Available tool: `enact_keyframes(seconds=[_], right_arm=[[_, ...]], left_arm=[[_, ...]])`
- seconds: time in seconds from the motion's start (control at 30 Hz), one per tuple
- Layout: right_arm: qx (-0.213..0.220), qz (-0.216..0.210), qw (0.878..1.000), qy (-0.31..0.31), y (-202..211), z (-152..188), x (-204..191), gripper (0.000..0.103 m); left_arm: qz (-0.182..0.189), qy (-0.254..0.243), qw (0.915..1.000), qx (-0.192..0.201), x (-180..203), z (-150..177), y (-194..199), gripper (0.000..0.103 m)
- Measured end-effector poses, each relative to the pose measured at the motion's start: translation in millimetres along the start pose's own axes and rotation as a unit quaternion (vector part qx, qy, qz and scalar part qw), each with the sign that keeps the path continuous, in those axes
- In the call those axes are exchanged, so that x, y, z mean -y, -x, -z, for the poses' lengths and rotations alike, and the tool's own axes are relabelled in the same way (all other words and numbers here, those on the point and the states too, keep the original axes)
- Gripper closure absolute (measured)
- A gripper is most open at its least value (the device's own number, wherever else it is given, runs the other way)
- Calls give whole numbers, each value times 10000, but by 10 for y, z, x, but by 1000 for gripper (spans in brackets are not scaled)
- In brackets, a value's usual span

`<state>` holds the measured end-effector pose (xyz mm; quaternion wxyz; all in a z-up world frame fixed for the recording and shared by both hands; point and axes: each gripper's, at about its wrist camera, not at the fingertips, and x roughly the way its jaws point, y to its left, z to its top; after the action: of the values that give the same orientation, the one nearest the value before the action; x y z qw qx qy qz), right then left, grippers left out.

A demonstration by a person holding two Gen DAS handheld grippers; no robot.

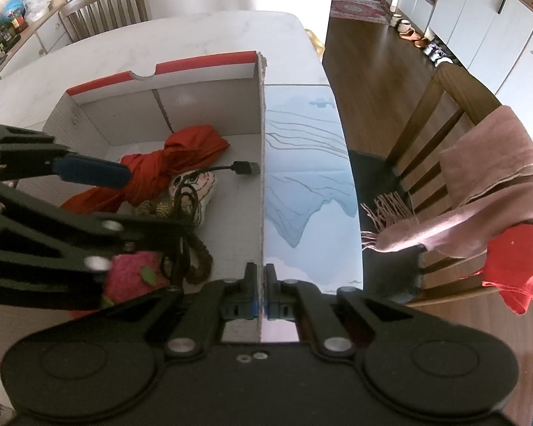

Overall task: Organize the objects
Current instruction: 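Return the left tool to the pile above the black gloves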

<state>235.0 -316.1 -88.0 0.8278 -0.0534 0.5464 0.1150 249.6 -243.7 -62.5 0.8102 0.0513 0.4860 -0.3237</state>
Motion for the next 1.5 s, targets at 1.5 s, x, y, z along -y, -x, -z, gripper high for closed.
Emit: enact_keyframes(seconds=[1.5], right_arm=[[-30, -3, 9999, -135, -2, 10, 48, 102]], left_arm=[[-2058, 2112, 9553, -200, -1631, 1667, 611, 43]])
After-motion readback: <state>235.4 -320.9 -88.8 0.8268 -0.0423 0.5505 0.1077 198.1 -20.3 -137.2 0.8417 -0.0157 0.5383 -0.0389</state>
